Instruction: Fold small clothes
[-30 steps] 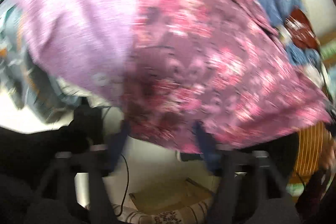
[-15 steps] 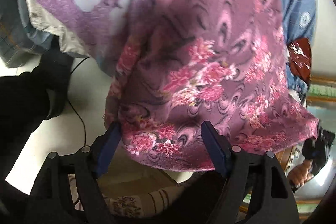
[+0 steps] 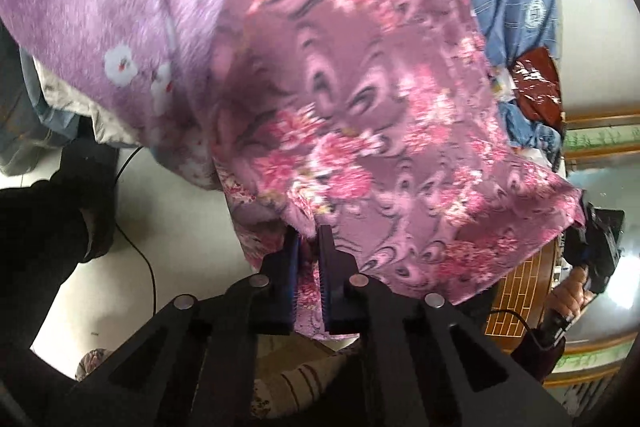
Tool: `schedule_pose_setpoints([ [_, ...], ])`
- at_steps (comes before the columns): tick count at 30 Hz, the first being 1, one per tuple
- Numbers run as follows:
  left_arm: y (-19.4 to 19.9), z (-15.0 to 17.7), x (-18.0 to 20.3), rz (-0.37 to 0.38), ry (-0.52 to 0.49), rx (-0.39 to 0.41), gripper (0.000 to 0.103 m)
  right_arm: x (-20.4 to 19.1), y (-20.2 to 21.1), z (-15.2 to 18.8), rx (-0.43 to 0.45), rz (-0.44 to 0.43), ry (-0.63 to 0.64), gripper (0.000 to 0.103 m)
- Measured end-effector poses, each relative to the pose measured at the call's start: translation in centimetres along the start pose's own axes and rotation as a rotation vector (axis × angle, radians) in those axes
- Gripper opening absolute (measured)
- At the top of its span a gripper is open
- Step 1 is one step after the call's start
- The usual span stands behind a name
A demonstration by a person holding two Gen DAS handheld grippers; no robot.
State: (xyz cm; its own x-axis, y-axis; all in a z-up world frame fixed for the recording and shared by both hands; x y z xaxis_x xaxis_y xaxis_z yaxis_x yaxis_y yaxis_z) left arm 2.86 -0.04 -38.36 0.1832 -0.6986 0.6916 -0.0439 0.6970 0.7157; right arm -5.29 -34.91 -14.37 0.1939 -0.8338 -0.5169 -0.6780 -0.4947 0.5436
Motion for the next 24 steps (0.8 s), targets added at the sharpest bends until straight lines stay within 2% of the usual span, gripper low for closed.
schedule_pose_setpoints([
  [8,5.5,-0.8,3.8,0.108,-0.065,0.079,0.006,-0.6,1.3,-2.6,0.060,-0.017,0.020,0.004],
  [12,8.5,-2.2,6.6,0.172,-0.103,0.121,0.006,-0.1,1.5,-4.8,0.093,-0.015,0.015,0.004],
  [15,11.7,-3.9,9.3,0.219,-0.148,0.187,0.006,0.3,1.2,-6.8,0.115,-0.019,0.008,0.004],
  [16,12.3,-4.3,10.1,0.222,-0.161,0.207,0.006,0.3,1.0,-7.5,0.120,-0.017,0.011,0.004],
  [19,13.4,-4.7,10.5,0.159,-0.196,0.250,0.008,-0.1,0.6,-8.7,0.126,-0.021,0.021,0.004],
  [22,10.9,-3.7,8.0,0.077,-0.136,0.229,0.038,-0.8,0.2,-9.3,0.129,-0.026,0.044,0.004],
  [23,9.9,-3.3,7.0,0.057,-0.116,0.214,0.056,-0.8,0.1,-9.4,0.131,-0.025,0.047,0.004],
  [24,8.2,-2.7,5.8,0.028,-0.085,0.186,0.061,-0.7,-0.1,-9.5,0.132,-0.023,0.045,0.004],
])
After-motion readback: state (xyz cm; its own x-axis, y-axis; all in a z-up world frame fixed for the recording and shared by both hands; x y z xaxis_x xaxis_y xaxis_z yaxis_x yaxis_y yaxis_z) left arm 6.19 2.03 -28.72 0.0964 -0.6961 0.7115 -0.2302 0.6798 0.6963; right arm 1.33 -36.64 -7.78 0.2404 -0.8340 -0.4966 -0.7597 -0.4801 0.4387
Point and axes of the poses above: each gripper's, at about its wrist camera, not at the fingertips, and y roughly against the way its jaws point, x to its right, z to its underside, the point moved 6 cm from there along -y, roughly the way its jaws point, and after that the axes turned 15 degrees about y, right-handed, at the moved point
